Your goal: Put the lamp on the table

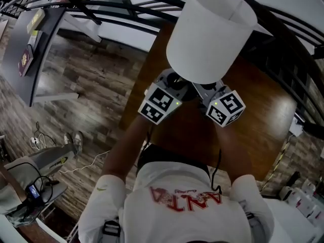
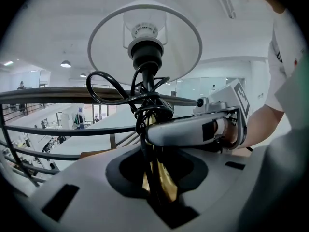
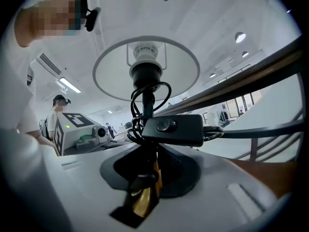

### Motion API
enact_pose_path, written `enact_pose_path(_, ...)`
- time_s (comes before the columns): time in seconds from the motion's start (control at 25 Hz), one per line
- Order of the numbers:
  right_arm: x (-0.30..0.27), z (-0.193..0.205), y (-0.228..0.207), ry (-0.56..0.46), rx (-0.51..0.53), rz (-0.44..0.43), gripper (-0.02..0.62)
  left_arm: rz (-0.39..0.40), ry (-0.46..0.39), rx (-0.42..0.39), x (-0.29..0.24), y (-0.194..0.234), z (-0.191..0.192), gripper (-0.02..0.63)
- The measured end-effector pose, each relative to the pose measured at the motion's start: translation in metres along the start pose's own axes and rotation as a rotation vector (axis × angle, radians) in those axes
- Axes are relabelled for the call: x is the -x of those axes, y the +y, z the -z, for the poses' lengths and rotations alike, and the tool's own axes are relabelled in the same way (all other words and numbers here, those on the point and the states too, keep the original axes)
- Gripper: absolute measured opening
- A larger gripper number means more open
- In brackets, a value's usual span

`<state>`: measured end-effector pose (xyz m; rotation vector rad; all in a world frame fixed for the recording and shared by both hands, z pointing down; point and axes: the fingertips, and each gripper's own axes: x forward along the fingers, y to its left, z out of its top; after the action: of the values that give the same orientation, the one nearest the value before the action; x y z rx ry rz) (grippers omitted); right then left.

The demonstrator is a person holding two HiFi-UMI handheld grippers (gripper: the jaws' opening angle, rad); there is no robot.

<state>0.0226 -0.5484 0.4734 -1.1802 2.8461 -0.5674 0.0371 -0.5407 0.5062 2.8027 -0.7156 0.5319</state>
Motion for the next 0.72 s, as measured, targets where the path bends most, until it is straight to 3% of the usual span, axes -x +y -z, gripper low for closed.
enact_pose_path(0.32, -0.036, 0.021, -0.04, -0.003, 0.037, 0.012, 0.084, 0.01, -0.041, -0.028, -0.033, 0.042, 0.021, 0.101)
enact_pose_path(0.72, -0.051, 0.059, -0.064, 0.026, 0.078, 0.016, 0.084, 0.036, -0.057, -0.014, -0.059, 0.058, 0.058, 0.101)
